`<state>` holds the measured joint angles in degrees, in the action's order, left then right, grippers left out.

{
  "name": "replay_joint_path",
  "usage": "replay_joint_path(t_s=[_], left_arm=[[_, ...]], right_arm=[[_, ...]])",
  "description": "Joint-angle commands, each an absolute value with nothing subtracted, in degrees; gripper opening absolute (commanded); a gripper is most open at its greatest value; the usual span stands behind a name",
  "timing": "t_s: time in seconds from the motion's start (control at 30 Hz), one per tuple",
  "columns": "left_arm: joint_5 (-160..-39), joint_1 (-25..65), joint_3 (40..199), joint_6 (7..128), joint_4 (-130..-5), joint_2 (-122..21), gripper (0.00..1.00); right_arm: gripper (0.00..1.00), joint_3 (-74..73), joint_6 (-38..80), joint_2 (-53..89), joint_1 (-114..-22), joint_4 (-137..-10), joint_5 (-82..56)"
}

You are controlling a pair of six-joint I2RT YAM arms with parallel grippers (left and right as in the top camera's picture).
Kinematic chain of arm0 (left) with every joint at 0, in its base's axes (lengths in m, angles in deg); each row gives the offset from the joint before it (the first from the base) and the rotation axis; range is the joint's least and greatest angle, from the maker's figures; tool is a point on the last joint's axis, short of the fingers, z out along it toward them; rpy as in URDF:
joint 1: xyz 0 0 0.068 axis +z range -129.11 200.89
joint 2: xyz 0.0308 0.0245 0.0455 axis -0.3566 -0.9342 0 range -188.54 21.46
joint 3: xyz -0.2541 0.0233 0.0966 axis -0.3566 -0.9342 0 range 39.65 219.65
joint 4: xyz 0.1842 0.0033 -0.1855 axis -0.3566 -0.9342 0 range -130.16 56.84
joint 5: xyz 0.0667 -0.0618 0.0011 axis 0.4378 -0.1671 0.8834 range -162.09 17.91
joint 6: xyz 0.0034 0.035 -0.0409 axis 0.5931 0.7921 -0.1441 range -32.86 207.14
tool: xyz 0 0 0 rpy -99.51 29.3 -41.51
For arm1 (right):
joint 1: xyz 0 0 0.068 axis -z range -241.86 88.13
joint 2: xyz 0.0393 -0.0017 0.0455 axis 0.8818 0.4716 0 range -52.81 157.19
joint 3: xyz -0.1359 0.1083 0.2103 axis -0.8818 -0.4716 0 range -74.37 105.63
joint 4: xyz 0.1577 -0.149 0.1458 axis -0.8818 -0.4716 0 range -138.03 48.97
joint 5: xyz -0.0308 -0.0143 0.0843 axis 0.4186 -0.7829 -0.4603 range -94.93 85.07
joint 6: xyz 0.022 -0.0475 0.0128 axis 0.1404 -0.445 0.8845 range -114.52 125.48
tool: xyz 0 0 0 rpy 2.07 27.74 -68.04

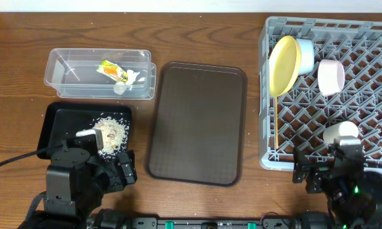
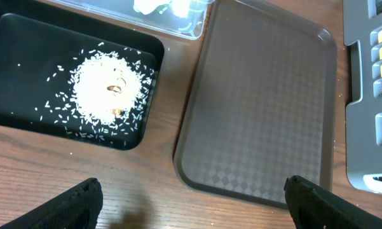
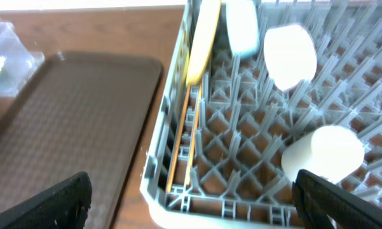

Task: Sort waste into correct bins and load items into the dishwasher rack

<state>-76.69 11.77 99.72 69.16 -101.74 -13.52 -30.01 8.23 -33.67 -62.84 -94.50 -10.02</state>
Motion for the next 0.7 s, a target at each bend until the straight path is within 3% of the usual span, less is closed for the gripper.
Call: replay_joint_path(t_s=[0.0, 0.3, 0.67], left_arm=[[-77.0, 11.6, 99.3, 69.1, -101.7, -13.4, 0.94], [-77.1, 11.6, 99.3, 69.1, -101.7, -13.4, 0.95], [-77.0, 11.6, 99.3, 69.1, -101.7, -13.4, 0.94]], right_arm=[[0.99, -35.0, 7.1, -39.7, -63.1, -91.2, -9.3], [0.99, -49.1, 7.1, -52.5, -63.4, -78.7, -9.2], [0.99, -68.0, 7.1, -52.5, -63.4, -47.9, -8.4]])
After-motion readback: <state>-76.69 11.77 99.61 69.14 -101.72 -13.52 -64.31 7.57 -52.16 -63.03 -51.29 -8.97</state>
